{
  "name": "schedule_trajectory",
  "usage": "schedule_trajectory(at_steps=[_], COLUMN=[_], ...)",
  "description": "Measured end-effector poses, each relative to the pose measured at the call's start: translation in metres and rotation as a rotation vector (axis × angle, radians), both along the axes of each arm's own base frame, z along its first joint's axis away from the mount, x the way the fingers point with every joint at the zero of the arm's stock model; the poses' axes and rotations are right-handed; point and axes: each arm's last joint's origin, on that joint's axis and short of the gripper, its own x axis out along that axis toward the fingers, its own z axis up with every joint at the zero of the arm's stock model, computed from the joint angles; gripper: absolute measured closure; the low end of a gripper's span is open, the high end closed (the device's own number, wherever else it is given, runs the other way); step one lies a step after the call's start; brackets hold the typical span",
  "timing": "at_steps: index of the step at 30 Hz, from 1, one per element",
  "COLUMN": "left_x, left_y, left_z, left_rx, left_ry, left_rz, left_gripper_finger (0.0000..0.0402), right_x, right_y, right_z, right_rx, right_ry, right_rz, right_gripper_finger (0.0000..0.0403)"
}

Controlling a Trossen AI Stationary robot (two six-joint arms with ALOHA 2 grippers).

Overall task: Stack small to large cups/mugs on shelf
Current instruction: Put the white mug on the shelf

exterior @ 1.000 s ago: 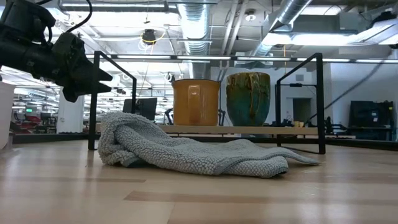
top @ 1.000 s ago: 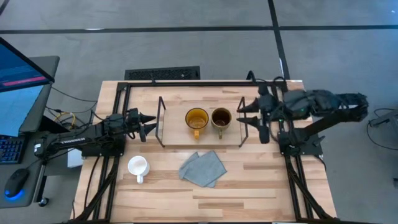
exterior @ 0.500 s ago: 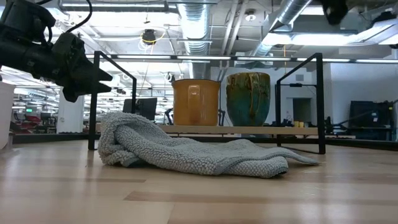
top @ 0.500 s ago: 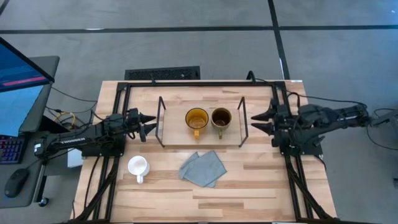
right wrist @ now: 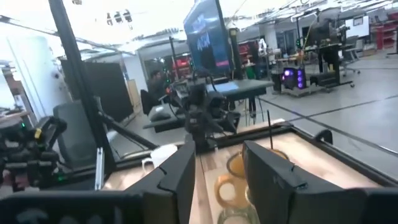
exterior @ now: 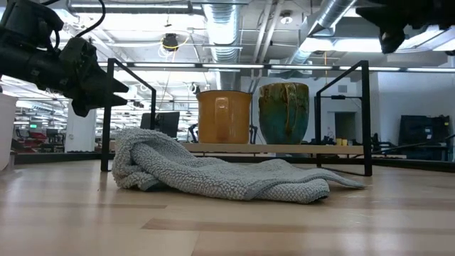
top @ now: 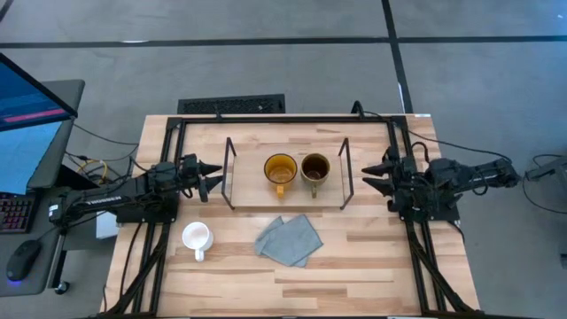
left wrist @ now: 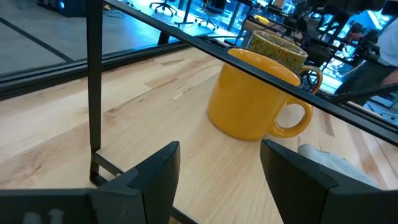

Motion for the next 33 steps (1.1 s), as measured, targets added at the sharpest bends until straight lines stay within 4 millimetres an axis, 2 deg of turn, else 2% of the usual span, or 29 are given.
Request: schedule_trajectory(at_steps=[8, 14, 18, 20, 24, 28, 33], left_x=[0.000, 0.000, 0.001, 0.001, 0.000, -0.007, -0.022], left_y=[0.000, 0.000, 0.000, 0.000, -0.001, -0.002, -0.002], left_z=[0.000, 0.000, 0.004, 0.012, 0.029, 0.067, 0.092], left_rx=[0.002, -0.037, -0.030, 0.035, 0.162, 0.239, 0.242], left_ry=[0.001, -0.016, -0.065, -0.097, -0.053, -0.095, 0.045], left_rz=[-0.001, 0.004, -0.003, -0.023, -0.044, -0.013, 0.103], left_gripper_finger=[0.0187, 0.0187, 0.0187, 0.0187, 0.0187, 0.0187, 0.0187], right_x=[0.000, 0.000, 0.000, 0.000, 0.000, 0.000, 0.000], right_y=[-0.001, -0.003, -0.004, -0.004, -0.005, -0.005, -0.005], right_z=[-0.037, -0.054, -0.057, -0.057, -0.057, -0.058, -0.058], right_rx=[0.054, 0.078, 0.084, 0.085, 0.056, 0.052, 0.050], right_ry=[-0.020, -0.034, -0.042, -0.042, -0.034, -0.028, -0.027], right_rz=[-0.040, -0.099, -0.135, -0.148, -0.174, -0.174, -0.173], right_gripper_finger=[0.0249, 0.0249, 0.0249, 0.0249, 0.0249, 0.0249, 0.0249])
